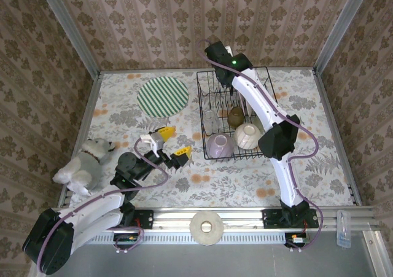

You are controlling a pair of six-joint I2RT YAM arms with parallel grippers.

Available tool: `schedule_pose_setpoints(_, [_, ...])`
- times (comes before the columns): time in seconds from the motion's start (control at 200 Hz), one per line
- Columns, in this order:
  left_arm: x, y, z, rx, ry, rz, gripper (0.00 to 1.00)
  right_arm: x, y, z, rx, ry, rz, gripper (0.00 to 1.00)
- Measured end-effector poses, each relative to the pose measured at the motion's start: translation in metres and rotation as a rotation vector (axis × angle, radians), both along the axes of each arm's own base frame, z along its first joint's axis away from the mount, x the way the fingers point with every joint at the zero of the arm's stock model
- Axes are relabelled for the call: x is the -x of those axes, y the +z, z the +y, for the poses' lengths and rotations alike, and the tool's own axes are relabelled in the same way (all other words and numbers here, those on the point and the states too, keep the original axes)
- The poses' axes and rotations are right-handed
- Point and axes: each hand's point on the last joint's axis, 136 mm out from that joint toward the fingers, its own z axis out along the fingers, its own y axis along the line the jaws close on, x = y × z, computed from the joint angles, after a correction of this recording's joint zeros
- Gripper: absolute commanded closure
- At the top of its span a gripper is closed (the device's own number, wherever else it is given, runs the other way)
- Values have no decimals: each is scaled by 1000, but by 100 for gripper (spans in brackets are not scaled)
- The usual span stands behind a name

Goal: Unload the mixed dishes from the dish rack

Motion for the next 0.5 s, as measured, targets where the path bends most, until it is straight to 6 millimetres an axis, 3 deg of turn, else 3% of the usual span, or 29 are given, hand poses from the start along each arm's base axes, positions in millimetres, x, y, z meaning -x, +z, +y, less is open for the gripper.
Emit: schedule_pose_setpoints(0.5, [-1,-2,1,-4,8,8,0,14,47,-6,-18,8,-85,100])
